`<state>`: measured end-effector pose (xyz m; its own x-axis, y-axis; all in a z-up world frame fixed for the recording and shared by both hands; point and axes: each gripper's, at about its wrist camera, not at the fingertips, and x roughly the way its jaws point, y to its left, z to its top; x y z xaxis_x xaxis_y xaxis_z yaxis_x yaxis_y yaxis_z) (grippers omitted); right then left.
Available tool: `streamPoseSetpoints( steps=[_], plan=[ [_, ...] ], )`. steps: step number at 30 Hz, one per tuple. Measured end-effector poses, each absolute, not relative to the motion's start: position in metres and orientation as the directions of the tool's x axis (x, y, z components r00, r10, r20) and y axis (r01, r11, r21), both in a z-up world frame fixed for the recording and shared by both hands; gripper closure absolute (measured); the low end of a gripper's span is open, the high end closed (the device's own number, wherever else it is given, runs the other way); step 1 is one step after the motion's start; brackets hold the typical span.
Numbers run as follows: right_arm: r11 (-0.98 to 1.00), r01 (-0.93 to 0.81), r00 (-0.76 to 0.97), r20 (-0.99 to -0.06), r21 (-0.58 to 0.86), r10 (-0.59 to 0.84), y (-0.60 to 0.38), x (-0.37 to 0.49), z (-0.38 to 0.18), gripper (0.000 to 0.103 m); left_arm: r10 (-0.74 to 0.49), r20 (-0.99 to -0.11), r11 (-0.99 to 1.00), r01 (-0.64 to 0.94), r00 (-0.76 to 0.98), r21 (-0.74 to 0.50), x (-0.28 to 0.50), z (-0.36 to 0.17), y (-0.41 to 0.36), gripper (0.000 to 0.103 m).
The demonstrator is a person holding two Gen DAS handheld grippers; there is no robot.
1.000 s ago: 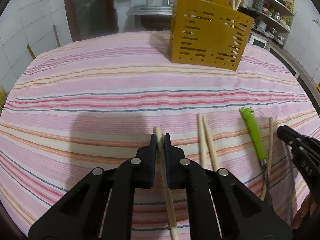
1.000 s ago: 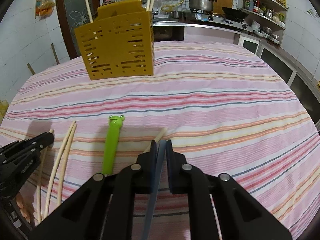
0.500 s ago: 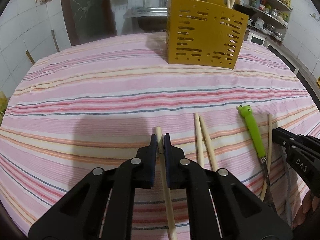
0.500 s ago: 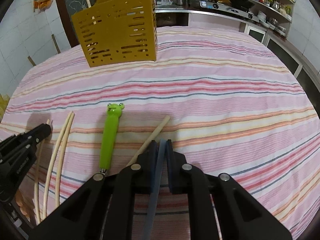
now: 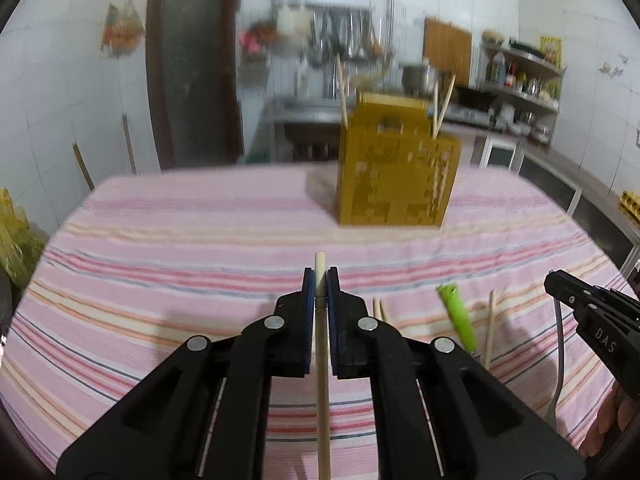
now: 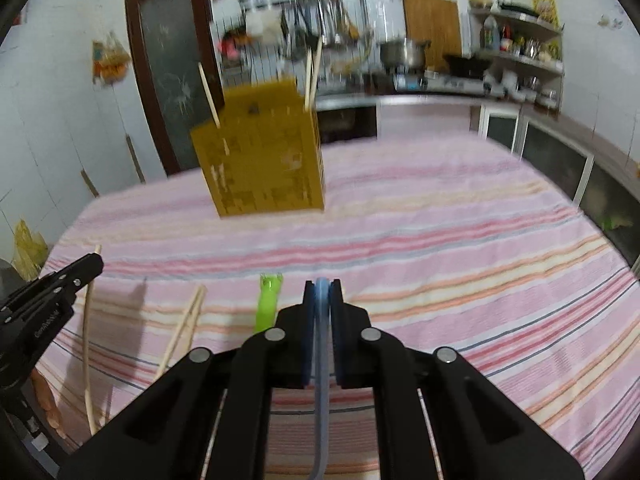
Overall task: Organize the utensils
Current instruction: 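Lift the spatula with the right tool toward the yellow holder while the left lifts its chopstick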
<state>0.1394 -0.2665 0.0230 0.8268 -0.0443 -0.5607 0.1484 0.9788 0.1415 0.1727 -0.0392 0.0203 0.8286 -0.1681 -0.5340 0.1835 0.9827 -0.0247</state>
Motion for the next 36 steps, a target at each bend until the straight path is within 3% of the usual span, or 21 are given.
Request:
streamPoseSetpoints(
  steps=[11, 19, 36],
  plan=[
    [0.979, 0.164, 0.899, -0.426, 0.119, -0.099, -0.266, 0.107, 0.038, 0.095, -0.147, -0.369, 0.987, 0.159, 0.918, 0.002, 0.126, 0.047, -0.024, 0.098],
    [0.980, 0.159, 0.929, -0.354, 0.122, -0.106, -0.261, 0.094, 0.049, 0.095, -0.124, -0.302, 0.991, 0.132, 0.945, 0.008, 0.111, 0.053, -0.018, 0.098],
    [0.977, 0.162, 0.943, -0.314, 0.139, -0.112, -0.269, 0.121, 0.066, 0.095, -0.141, -0.226, 0.990, 0.139, 0.964, -0.025, 0.134, 0.081, -0.024, 0.098]
  ],
)
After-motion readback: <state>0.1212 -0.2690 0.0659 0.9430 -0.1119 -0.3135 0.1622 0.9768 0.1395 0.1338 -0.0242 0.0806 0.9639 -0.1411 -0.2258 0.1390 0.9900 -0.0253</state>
